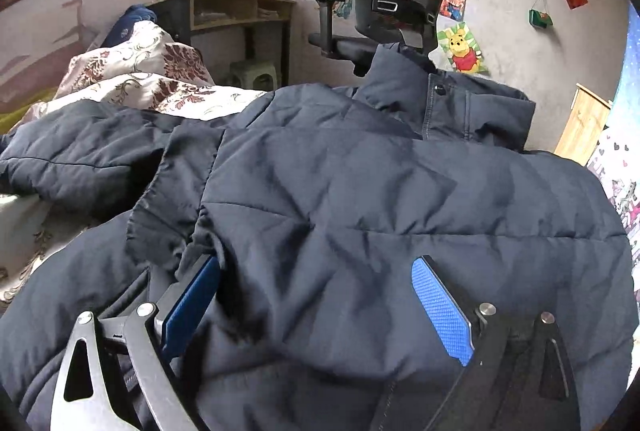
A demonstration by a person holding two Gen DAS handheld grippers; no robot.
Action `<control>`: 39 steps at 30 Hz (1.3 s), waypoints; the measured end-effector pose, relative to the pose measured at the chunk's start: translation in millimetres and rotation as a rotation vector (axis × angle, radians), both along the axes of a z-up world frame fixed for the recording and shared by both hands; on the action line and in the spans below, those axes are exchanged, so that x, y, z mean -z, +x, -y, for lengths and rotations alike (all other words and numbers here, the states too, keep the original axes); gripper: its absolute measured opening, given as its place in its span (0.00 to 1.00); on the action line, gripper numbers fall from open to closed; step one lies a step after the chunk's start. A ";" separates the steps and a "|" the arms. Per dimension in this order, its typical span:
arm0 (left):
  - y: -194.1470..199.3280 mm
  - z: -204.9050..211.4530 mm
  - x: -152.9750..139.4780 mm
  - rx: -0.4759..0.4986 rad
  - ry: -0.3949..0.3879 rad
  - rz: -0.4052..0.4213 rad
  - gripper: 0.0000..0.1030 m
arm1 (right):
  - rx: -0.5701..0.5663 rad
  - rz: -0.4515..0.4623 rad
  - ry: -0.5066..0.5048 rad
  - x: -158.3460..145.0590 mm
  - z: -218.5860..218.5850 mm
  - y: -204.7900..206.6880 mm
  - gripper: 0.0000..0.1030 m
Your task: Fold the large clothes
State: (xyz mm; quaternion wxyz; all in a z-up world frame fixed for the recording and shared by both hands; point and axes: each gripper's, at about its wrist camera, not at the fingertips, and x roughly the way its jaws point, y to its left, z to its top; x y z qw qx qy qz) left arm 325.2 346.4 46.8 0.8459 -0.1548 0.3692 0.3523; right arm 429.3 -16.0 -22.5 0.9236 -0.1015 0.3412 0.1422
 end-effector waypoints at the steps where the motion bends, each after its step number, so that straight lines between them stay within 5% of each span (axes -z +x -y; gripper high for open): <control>1: 1.5 6.6 -7.3 0.015 0.037 0.016 0.05 | -0.001 0.005 0.002 -3.0 1.5 -2.7 0.94; 10: 30.9 120.7 -95.2 0.409 0.291 0.276 0.05 | 0.014 0.058 0.015 -38.6 28.8 -25.0 0.94; 16: 56.9 237.8 -96.2 0.784 0.437 0.333 0.05 | 0.077 0.086 0.004 -60.7 67.6 -34.2 0.94; 22: 71.2 329.9 -52.7 1.078 0.397 0.291 0.05 | 0.172 0.090 -0.027 -67.1 122.0 -42.3 0.94; 28: 80.5 389.6 3.5 1.250 0.313 0.170 0.05 | 0.289 0.030 -0.021 -56.1 186.9 -47.2 0.94; 35: 79.7 423.9 49.5 1.393 0.211 0.020 0.05 | 0.354 -0.063 0.142 -41.4 240.1 -48.1 0.94; 39: 68.5 419.2 57.1 1.424 0.170 -0.019 0.19 | 0.308 -0.107 0.259 -38.4 243.8 -45.7 0.94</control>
